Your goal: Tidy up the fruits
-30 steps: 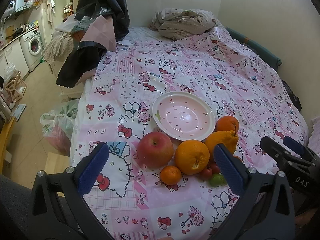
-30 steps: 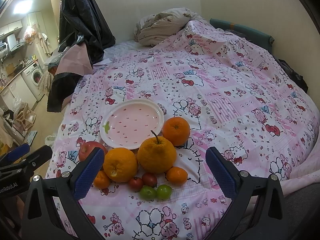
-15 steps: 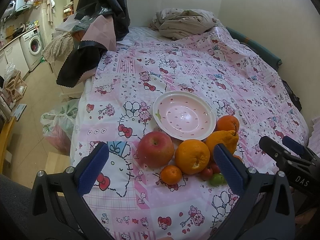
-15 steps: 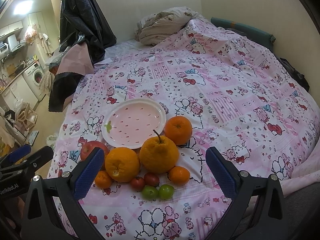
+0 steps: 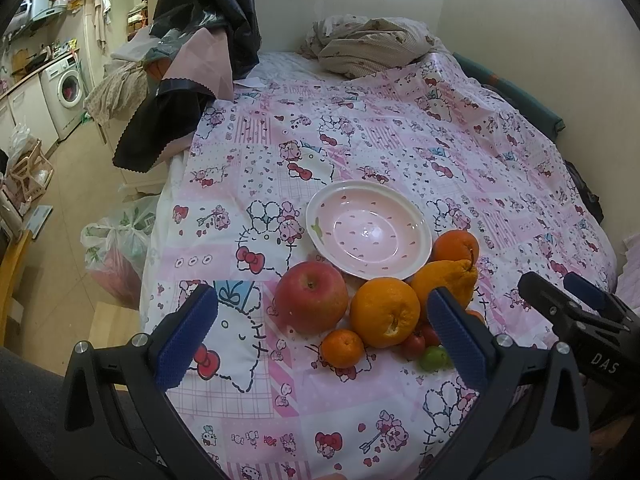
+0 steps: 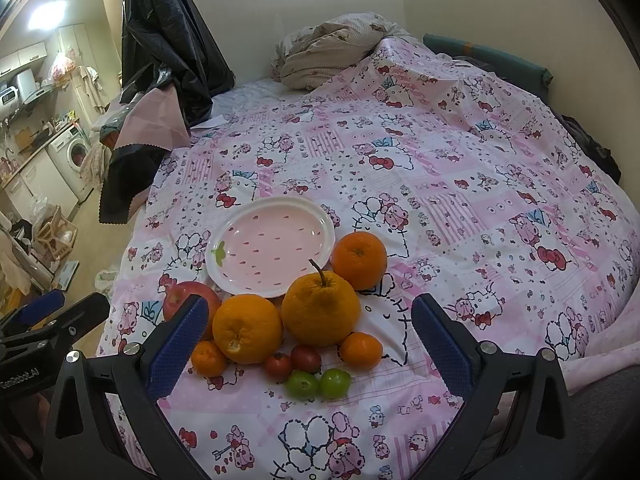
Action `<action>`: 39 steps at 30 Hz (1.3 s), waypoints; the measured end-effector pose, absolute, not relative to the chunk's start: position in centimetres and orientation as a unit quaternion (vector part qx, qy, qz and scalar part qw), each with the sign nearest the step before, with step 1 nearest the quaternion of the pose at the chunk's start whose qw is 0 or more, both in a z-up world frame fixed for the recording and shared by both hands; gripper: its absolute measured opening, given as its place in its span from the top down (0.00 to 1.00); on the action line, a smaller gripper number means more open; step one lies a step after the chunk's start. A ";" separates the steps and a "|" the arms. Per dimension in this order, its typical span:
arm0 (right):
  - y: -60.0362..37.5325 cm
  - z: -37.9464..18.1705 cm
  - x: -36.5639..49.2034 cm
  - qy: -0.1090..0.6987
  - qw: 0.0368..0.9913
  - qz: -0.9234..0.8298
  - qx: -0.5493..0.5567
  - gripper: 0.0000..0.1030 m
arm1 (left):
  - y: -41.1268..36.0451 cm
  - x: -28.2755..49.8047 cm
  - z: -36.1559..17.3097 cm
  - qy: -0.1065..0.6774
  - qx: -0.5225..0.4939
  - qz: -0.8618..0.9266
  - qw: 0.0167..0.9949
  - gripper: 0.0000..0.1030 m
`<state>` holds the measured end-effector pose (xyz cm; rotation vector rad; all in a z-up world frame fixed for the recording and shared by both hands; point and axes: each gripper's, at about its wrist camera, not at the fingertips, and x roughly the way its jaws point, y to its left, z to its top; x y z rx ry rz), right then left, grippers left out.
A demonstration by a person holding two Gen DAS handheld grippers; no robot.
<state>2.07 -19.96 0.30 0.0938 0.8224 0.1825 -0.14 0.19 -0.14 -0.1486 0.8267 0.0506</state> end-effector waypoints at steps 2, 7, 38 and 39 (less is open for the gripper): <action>-19.9 0.3 2.0 0.400 0.911 0.089 0.046 0.00 | 0.2 -0.1 -0.2 0.402 -0.072 0.024 0.913 0.00; -19.9 0.1 2.1 0.403 0.909 0.092 0.049 0.00 | 0.2 -0.1 -0.4 0.404 -0.073 0.026 0.912 0.00; -21.6 0.2 4.1 0.460 0.869 0.134 0.126 0.00 | 2.5 2.4 -0.6 0.473 -0.099 0.038 0.875 0.00; -21.9 0.2 4.9 0.472 0.860 0.138 0.135 0.00 | 2.8 3.0 -0.6 0.485 -0.100 0.039 0.868 0.00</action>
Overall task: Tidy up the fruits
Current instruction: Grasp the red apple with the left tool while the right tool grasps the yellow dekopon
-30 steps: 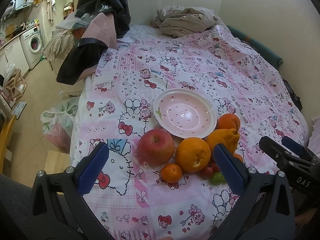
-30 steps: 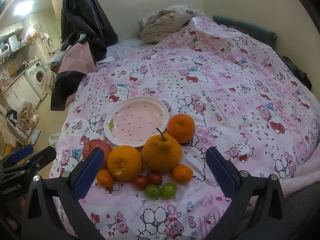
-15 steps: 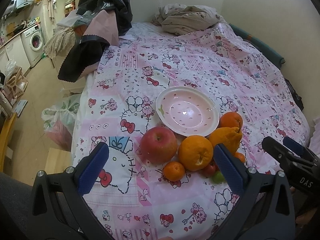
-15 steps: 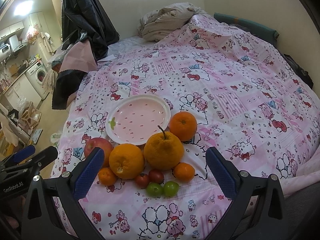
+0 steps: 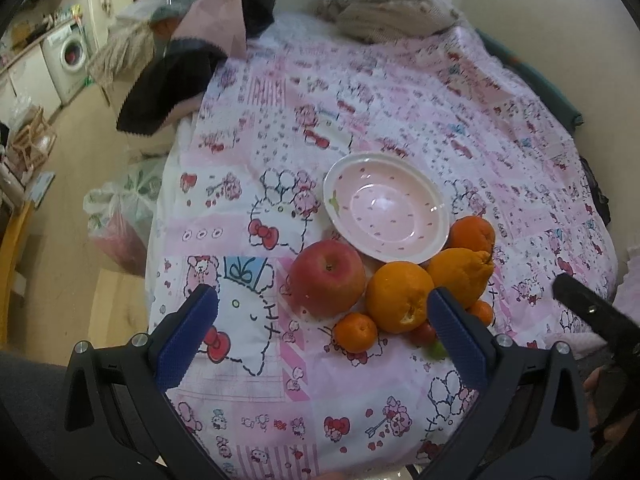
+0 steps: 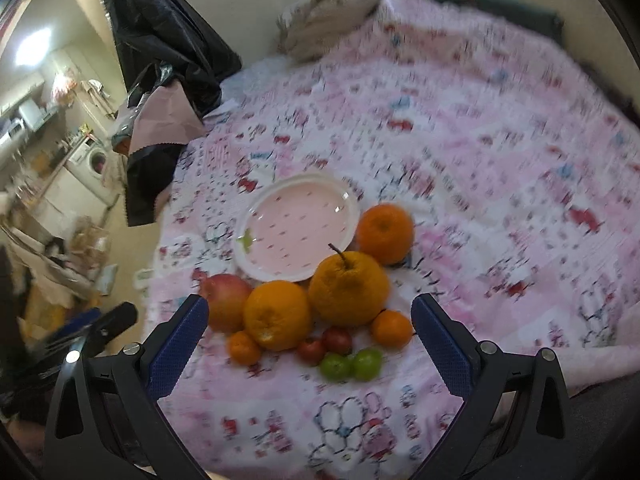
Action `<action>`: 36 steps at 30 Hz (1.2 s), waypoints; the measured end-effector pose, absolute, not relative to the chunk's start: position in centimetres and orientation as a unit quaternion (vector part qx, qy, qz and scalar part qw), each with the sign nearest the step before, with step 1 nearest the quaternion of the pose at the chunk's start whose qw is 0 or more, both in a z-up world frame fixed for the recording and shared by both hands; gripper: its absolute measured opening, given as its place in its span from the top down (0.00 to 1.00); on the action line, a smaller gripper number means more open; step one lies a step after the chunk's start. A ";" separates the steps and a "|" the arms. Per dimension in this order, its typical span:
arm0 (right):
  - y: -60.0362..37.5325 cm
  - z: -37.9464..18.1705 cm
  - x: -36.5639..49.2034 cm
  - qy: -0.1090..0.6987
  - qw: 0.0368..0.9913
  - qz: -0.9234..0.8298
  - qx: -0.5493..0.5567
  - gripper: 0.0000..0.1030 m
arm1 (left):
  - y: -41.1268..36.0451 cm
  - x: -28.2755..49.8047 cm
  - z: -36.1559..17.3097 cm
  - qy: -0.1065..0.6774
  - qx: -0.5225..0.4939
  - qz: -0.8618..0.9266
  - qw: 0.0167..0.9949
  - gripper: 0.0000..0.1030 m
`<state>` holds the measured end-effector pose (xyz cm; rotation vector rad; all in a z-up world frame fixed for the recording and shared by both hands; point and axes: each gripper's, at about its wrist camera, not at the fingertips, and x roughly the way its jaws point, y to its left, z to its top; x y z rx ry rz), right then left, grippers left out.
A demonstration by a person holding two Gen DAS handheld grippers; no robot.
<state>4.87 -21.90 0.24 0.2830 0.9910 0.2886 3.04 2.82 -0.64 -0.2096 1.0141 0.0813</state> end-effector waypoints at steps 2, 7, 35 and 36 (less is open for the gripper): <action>-22.1 0.2 6.4 0.494 0.847 0.141 0.135 0.00 | 3.2 4.5 -1.1 0.508 -0.088 0.044 0.856 0.00; -23.3 -1.0 10.0 0.539 0.816 0.141 0.156 0.00 | 4.3 7.7 -3.7 0.573 -0.107 0.041 0.811 0.00; -24.0 -7.8 13.9 0.625 0.746 0.115 0.197 0.05 | 1.6 14.2 -15.0 0.673 -0.068 -0.017 0.737 0.14; -23.0 -9.4 14.4 0.650 0.725 0.121 0.195 0.05 | 1.6 14.4 -14.9 0.672 -0.071 -0.023 0.737 0.19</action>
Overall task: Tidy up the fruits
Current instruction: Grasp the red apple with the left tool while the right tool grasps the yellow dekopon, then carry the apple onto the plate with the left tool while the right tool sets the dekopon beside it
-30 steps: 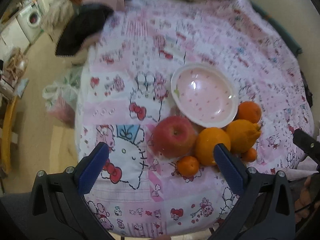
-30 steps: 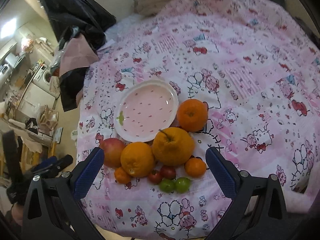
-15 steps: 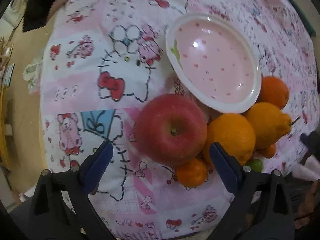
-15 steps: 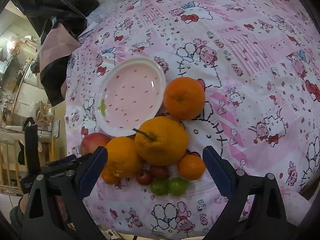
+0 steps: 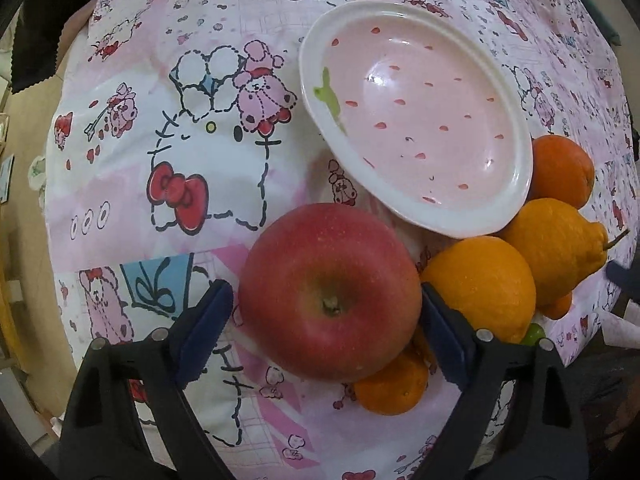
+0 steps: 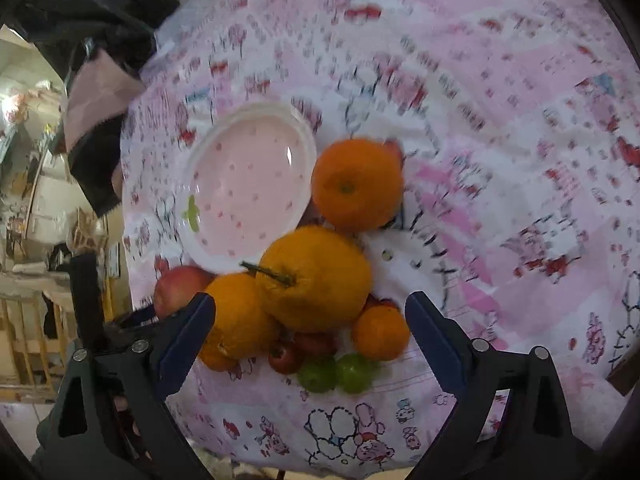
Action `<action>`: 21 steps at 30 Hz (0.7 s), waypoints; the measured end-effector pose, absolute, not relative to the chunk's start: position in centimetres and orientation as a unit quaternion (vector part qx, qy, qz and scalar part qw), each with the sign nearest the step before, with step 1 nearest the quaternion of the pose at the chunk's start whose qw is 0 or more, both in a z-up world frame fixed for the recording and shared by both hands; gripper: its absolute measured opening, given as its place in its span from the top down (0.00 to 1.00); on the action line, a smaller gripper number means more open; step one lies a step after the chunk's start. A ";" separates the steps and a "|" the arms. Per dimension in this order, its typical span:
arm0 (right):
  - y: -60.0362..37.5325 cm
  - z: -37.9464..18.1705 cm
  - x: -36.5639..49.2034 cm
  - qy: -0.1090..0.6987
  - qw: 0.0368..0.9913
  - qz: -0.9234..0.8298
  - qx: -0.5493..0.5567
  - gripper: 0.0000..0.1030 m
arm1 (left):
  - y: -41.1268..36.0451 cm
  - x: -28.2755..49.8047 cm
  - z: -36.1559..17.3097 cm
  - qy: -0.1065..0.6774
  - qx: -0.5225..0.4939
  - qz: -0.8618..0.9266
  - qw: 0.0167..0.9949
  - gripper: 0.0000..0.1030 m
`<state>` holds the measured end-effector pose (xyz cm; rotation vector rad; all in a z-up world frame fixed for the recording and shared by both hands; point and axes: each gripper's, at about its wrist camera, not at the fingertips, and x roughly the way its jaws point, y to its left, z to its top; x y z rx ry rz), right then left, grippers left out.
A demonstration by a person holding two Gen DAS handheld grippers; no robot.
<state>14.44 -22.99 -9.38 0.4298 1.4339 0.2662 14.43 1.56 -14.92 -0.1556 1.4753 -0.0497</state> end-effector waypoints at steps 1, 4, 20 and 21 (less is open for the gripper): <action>-23.0 -9.4 14.4 0.650 0.725 0.121 0.195 0.05 | 1.5 14.4 -14.9 0.671 -0.070 -0.023 0.737 0.19; -21.7 -10.9 15.2 0.662 0.719 0.115 0.176 0.05 | 1.5 14.5 -14.5 0.669 -0.065 -0.022 0.740 0.20; -20.0 -13.9 15.9 0.680 0.714 0.116 0.120 0.15 | 2.9 13.8 -11.8 0.639 -0.091 0.004 0.764 0.20; -19.9 -13.9 16.0 0.680 0.714 0.117 0.120 0.16 | 2.9 13.7 -11.9 0.638 -0.090 0.005 0.765 0.20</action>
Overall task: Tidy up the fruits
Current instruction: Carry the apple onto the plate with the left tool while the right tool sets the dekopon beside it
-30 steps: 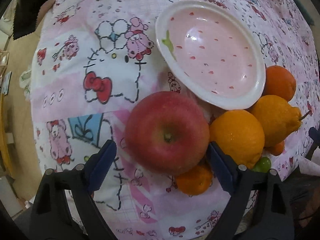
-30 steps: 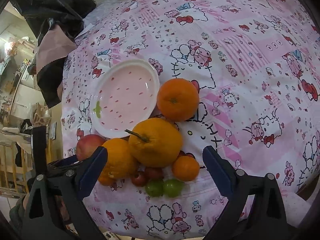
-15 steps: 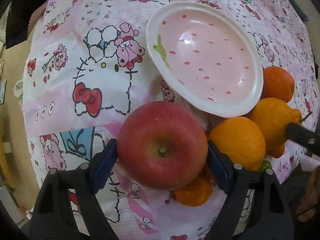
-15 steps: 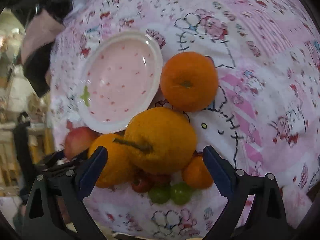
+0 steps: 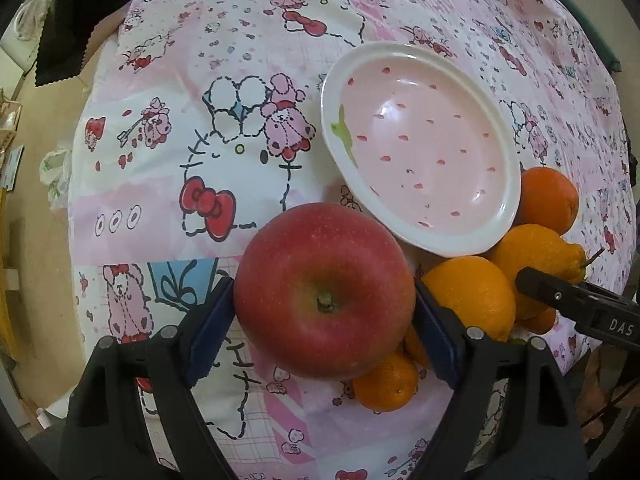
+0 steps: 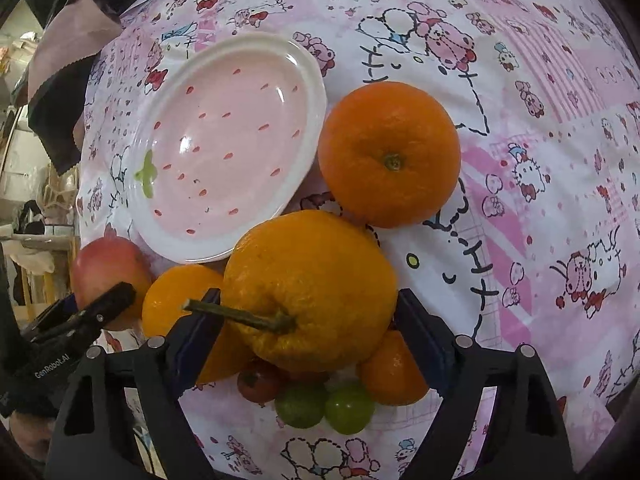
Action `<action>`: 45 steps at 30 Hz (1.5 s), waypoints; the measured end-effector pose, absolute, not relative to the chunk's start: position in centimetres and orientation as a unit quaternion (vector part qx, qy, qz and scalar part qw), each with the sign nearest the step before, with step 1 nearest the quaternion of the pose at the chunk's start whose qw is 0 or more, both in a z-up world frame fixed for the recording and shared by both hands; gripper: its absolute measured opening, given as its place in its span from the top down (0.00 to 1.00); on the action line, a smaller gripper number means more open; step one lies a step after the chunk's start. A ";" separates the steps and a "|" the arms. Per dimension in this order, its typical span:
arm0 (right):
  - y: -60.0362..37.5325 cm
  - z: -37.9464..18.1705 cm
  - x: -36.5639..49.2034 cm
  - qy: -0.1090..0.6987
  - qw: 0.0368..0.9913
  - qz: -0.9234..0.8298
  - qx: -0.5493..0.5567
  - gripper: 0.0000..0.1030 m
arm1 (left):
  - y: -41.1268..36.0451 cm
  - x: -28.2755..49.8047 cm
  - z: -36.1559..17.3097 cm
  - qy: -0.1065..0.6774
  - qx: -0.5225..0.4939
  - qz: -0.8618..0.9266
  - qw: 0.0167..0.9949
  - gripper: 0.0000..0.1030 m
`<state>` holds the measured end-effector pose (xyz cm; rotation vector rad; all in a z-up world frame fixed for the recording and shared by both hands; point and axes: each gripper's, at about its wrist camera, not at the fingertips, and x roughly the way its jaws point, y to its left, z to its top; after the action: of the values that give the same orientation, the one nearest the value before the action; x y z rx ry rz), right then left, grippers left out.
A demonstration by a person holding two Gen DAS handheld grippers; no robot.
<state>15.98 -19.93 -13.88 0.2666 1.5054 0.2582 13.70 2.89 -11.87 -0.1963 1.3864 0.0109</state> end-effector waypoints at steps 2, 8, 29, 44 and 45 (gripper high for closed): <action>-19.9 -13.8 16.0 0.677 0.716 0.119 0.119 0.19 | 3.1 13.7 -11.9 0.637 -0.095 0.008 0.765 0.20; -20.0 -12.9 15.4 0.664 0.729 0.126 0.110 0.23 | 3.8 13.0 -11.0 0.628 -0.107 0.012 0.771 0.20; -21.7 -1.7 14.9 0.529 0.806 0.207 0.164 0.24 | 3.0 13.2 -2.8 0.539 -0.072 -0.025 0.839 0.20; -18.0 -6.7 24.0 0.576 0.790 0.186 0.095 0.24 | -1.2 21.1 -7.7 0.572 0.004 -0.076 0.817 0.20; -18.0 -7.1 24.3 0.579 0.788 0.185 0.096 0.24 | -1.5 21.5 -8.3 0.574 0.010 -0.077 0.815 0.20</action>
<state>24.34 -18.02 -7.10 0.2064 1.2483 0.3978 21.50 -1.47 -8.28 0.0223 1.2233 -0.1636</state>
